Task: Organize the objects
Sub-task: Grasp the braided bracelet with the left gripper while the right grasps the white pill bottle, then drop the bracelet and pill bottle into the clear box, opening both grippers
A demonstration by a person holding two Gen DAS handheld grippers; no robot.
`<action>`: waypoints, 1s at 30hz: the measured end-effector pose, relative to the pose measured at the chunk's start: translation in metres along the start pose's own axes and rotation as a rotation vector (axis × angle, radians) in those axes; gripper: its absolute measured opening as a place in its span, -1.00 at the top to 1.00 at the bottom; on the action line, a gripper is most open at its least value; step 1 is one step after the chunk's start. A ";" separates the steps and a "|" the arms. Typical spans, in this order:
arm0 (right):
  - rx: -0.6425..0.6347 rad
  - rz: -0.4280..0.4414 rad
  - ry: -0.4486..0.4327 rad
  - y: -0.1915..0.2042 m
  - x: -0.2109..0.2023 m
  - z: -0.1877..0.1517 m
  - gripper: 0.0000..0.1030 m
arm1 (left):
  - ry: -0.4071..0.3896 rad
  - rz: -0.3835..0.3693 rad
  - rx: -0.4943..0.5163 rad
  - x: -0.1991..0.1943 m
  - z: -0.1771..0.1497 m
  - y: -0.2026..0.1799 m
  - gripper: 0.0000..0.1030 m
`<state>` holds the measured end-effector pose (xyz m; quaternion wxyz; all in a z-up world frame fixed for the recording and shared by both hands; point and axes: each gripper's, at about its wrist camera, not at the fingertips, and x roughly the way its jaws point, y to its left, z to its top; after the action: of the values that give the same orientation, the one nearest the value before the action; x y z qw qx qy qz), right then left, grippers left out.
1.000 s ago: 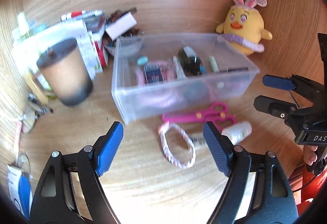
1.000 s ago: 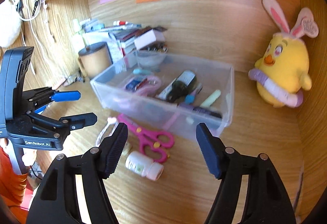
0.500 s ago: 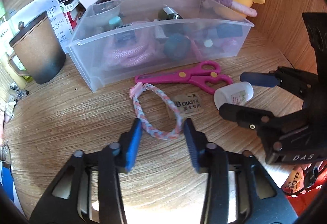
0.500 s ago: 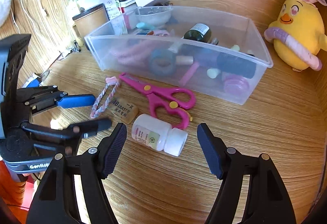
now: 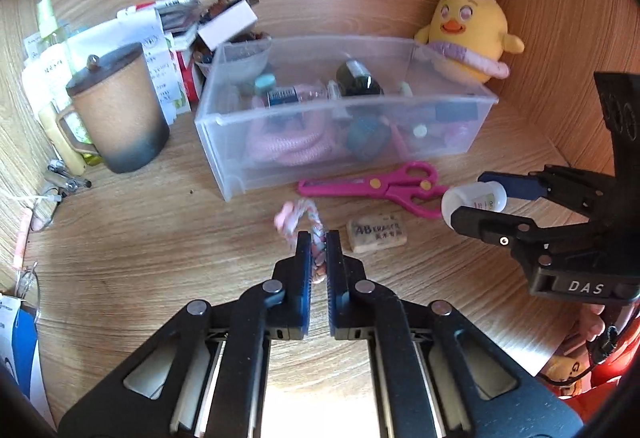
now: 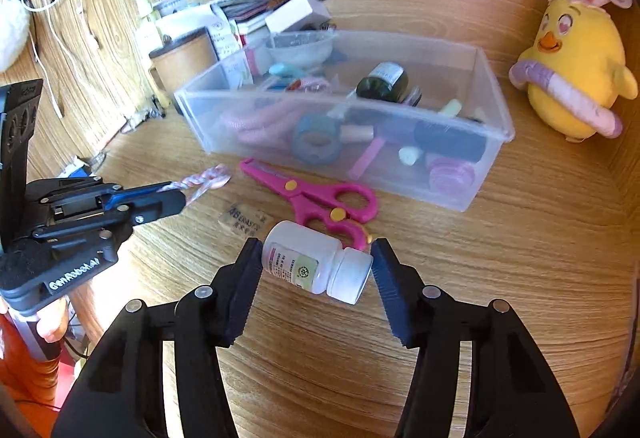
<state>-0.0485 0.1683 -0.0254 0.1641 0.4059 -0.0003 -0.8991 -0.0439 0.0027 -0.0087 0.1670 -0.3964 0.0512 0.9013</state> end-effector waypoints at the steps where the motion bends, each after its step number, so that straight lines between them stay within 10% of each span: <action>1: 0.002 0.001 -0.009 -0.001 -0.003 0.002 -0.01 | -0.013 -0.007 -0.001 -0.005 0.003 0.001 0.90; 16: 0.006 -0.021 -0.164 -0.013 -0.042 0.044 -0.01 | -0.217 -0.017 0.006 -0.059 0.057 0.005 0.90; 30: 0.005 -0.087 -0.175 -0.028 -0.020 0.087 -0.01 | -0.237 -0.014 -0.011 -0.033 0.110 0.011 0.90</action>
<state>-0.1083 0.1886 0.0438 0.1232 0.3259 0.0005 -0.9374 -0.1037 0.0082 0.0897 0.1760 -0.2883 0.0235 0.9409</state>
